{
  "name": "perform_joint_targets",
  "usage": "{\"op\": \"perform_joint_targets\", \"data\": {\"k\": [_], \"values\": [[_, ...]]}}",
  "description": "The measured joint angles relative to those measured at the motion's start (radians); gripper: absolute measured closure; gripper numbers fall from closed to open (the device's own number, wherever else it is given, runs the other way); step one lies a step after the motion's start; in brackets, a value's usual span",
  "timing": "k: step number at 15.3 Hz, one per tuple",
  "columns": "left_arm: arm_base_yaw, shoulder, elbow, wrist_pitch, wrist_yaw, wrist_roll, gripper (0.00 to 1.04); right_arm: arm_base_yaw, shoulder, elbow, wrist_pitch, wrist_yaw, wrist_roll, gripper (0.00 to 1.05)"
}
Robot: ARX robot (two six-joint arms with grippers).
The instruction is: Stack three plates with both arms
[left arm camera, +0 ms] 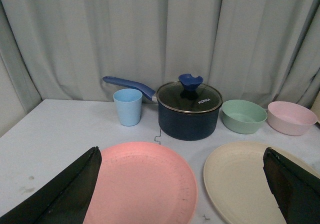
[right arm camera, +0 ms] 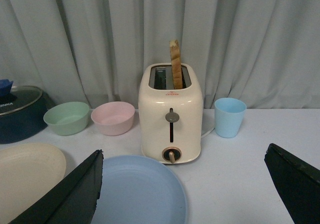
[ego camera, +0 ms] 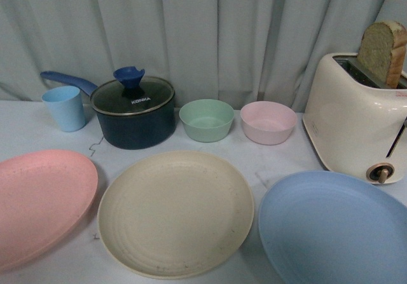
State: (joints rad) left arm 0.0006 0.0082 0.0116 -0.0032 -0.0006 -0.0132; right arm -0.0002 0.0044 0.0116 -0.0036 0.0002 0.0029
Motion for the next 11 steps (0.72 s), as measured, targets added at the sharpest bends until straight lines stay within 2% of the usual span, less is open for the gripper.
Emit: {"op": "perform_joint_targets", "data": {"k": [11], "values": [[0.0, 0.0, 0.0, 0.0, 0.0, 0.0, 0.07, 0.0, 0.0, 0.0, 0.0, 0.0, 0.0, 0.06]]}}
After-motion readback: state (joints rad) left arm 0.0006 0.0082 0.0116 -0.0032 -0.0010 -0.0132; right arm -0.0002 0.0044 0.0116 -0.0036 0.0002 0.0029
